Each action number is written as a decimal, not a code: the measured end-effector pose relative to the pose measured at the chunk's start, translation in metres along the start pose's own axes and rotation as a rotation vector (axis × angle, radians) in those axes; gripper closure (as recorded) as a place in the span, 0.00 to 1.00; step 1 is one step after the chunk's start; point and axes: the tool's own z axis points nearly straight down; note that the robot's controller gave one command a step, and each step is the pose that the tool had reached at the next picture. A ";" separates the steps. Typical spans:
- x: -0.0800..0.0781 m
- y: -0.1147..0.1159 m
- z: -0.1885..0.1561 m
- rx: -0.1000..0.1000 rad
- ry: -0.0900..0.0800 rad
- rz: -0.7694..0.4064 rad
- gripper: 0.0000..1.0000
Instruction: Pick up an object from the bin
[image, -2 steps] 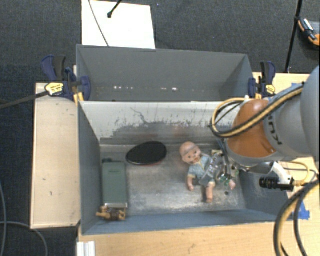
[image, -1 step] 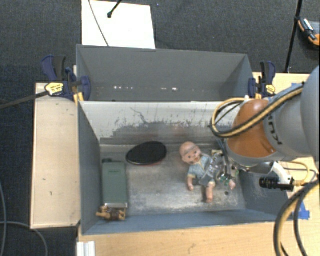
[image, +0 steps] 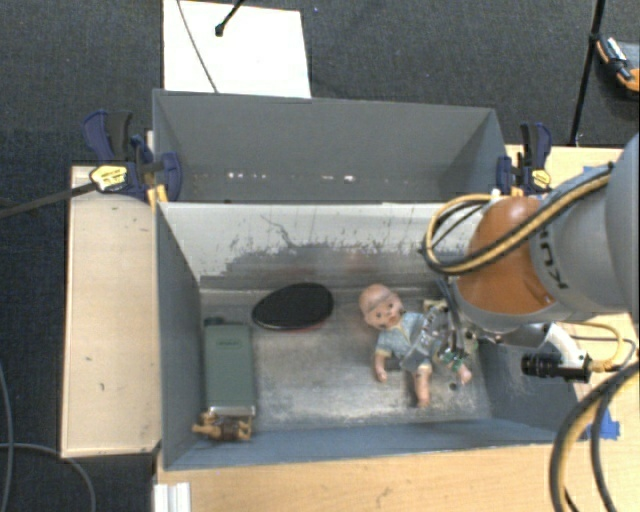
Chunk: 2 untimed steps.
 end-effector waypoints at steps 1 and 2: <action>0.002 -0.001 -0.020 0.004 0.008 -0.002 1.00; 0.002 -0.001 -0.040 0.004 0.010 -0.003 1.00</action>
Offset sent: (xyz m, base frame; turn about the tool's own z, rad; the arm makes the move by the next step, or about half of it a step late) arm 0.0000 0.0000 0.0797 0.0000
